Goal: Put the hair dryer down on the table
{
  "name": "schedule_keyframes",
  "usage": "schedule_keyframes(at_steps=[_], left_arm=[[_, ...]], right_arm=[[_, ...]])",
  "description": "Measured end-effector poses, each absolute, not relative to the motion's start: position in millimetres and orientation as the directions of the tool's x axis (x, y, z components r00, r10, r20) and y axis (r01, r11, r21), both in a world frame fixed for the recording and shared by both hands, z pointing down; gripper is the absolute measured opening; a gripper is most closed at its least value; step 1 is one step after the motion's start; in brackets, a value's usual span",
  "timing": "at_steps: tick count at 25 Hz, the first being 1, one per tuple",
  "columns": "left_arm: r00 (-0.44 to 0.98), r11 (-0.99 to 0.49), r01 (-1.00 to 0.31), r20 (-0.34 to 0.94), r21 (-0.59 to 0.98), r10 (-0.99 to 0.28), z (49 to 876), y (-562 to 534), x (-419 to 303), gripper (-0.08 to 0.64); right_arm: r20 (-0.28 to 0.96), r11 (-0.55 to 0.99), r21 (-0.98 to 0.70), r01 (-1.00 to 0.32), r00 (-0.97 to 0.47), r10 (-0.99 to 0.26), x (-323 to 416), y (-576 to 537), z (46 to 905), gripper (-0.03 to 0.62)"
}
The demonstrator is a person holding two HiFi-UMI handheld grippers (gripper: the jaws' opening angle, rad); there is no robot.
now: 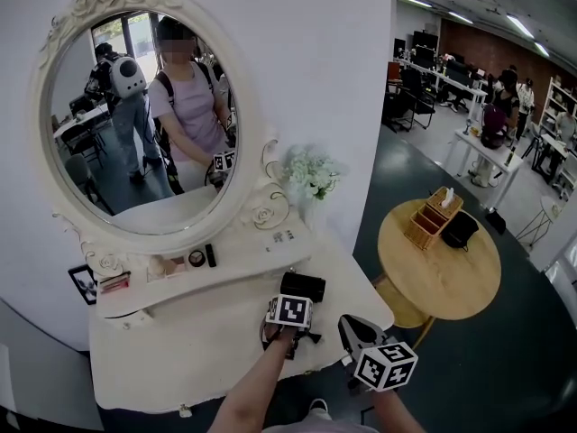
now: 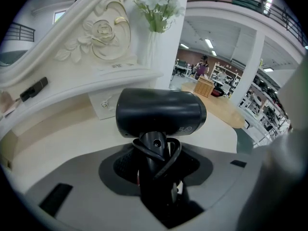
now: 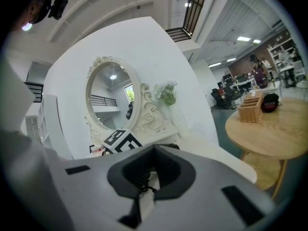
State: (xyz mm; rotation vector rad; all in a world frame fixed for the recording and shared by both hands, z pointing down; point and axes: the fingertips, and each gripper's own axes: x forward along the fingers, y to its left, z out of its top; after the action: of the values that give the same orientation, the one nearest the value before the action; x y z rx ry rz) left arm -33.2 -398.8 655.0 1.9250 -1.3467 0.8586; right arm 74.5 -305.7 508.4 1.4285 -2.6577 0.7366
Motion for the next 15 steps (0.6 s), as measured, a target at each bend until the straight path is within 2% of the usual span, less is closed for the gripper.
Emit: schedule_keyframes(at_steps=[15], left_arm=[[0.227, -0.314, -0.946, 0.866, 0.087, -0.445, 671.6, -401.5, -27.0, 0.189]], right_arm=[[0.260, 0.440, -0.410, -0.799, -0.564, -0.784, 77.9, -308.7, 513.9, 0.002]])
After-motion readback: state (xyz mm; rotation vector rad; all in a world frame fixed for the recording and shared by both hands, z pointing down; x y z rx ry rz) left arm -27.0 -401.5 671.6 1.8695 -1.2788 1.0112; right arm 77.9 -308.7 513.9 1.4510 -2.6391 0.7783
